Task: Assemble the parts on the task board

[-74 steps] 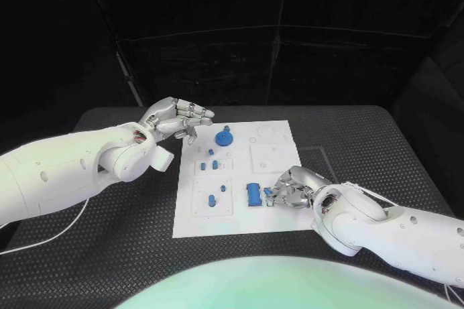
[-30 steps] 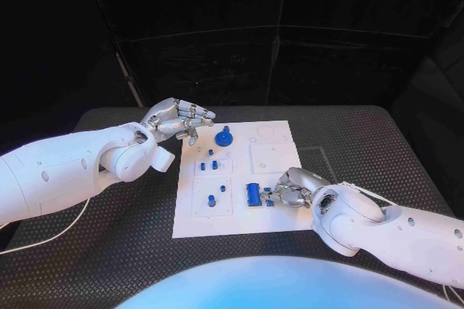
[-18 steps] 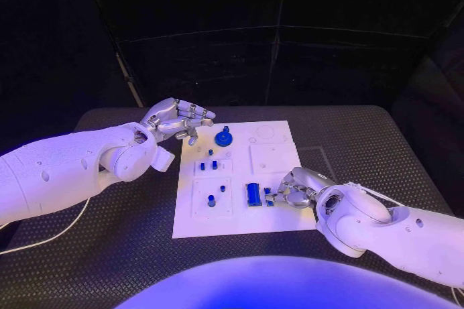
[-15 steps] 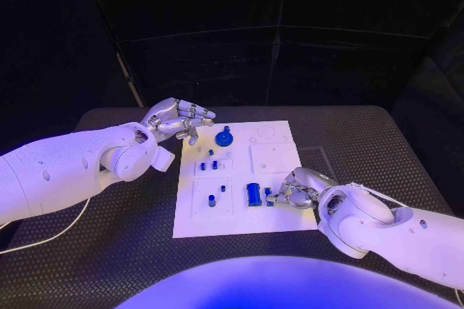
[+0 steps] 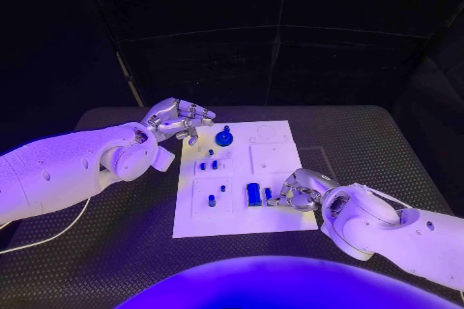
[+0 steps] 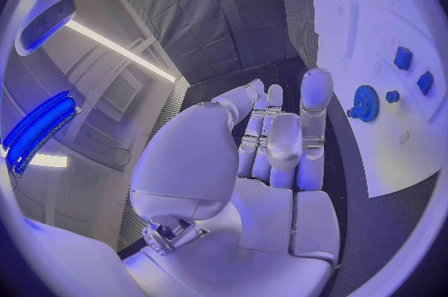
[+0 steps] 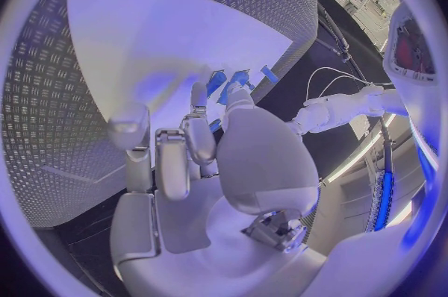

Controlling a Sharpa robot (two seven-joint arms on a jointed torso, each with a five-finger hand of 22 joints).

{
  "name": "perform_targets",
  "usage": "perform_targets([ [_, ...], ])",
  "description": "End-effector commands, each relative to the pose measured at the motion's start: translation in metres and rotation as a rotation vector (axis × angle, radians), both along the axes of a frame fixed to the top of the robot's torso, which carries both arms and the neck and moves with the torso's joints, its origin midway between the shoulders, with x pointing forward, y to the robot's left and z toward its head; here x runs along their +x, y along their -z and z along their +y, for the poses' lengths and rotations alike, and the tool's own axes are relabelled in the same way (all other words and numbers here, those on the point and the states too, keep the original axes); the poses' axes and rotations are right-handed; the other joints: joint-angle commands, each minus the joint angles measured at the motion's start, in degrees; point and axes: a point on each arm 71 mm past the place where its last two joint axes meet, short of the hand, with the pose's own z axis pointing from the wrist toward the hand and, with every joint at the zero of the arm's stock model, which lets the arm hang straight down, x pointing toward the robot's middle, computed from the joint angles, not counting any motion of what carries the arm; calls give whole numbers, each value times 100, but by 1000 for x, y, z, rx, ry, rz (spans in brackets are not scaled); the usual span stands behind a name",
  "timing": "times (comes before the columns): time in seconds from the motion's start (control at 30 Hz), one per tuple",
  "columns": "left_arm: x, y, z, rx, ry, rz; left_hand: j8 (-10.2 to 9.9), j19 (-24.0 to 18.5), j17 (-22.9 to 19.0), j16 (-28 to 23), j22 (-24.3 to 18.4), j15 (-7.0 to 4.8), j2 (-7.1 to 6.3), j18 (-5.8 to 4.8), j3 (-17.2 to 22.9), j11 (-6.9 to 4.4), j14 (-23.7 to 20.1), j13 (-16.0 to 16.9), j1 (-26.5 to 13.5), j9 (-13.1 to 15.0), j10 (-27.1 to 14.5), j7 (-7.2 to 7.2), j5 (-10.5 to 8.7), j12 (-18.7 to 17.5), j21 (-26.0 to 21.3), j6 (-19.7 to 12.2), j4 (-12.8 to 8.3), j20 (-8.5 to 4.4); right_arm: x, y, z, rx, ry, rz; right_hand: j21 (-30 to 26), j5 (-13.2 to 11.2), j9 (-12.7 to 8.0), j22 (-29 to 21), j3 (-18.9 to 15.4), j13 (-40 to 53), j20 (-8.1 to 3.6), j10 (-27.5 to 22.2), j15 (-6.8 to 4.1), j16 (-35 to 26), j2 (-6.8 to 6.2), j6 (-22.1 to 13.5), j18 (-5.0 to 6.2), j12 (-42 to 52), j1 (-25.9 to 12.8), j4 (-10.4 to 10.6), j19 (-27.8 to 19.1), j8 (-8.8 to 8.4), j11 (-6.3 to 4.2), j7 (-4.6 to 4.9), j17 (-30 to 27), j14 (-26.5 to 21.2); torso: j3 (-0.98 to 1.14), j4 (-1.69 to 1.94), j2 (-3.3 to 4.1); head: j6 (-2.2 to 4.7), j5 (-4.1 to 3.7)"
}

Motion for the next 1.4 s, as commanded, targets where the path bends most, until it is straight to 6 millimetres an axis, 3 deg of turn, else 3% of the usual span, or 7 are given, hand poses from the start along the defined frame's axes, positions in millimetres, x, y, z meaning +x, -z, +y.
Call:
perform_targets([
  [0.03,0,-1,-1,-8,8,2,19,-43,4,11,-6,2,2,47,19,20,-31,9,-61,-6,-43,5,-16,20,-35,-28,2,5,0,0,1,-4,-24,-1,26,-24,11,10,-20,6,-29,22,-28,22,23,-51,-112,21,82,-19,19,37,-2,-3,885,482,-4,6,6,-1,6],
  [0.4,0,-1,-1,-9,9,2,19,-43,4,11,-6,2,2,47,19,20,-31,9,-61,-6,-43,5,-16,20,-35,-28,2,5,7,6,1,-17,12,-4,32,55,38,26,-18,25,-31,30,-31,27,177,-55,-114,30,198,31,26,46,-7,-9,896,484,3,8,12,-1,18],
  [0.97,0,-1,0,-8,8,3,19,-43,4,11,-6,2,2,47,19,20,-31,9,-61,-6,-43,5,-16,20,-35,-28,2,5,13,6,8,32,20,-60,40,-17,78,48,-53,49,-42,40,-44,36,181,-66,-117,41,512,-72,34,61,-22,-24,917,488,1,-3,-9,-1,26],
  [1.13,0,-1,1,-7,5,2,19,-43,4,11,-6,2,2,47,19,20,-31,9,-61,-6,-43,5,-16,20,-35,-28,2,5,9,-4,6,138,26,-107,-3,244,80,-27,-118,-68,-37,-24,-33,-20,202,-124,-104,-105,511,5,-3,29,-3,-1,812,465,13,-3,-14,-1,30],
  [1.2,1,-2,1,-12,2,-10,20,-41,3,15,-2,9,-1,46,18,26,-34,14,-74,-8,-61,12,-18,34,-33,-40,3,10,7,-8,5,199,7,-113,-51,279,68,-109,-138,-142,-30,-72,-21,-63,202,-197,-91,-197,532,19,-48,-14,15,26,733,448,8,-5,-22,-1,12],
  [1.33,2,-5,2,-51,-5,-44,25,-54,-36,8,-15,25,-81,46,-75,39,-54,27,-186,-10,-85,18,-33,68,-51,-62,46,25,10,-15,5,354,-25,-85,-257,308,-3,-444,-206,-339,25,-218,63,-238,165,-513,-42,-448,594,31,-237,-220,128,169,430,376,-11,3,-37,-1,14],
  [1.4,3,-6,4,-81,-24,-54,29,-67,-60,1,-28,27,-101,49,-106,38,-69,32,-208,-9,-94,15,-32,83,-67,-69,55,29,14,-19,4,443,-23,-67,-578,242,-37,-959,-232,-662,83,-431,127,-467,181,-650,42,-843,647,28,-519,-324,200,250,64,280,-11,-3,-52,-1,12],
])
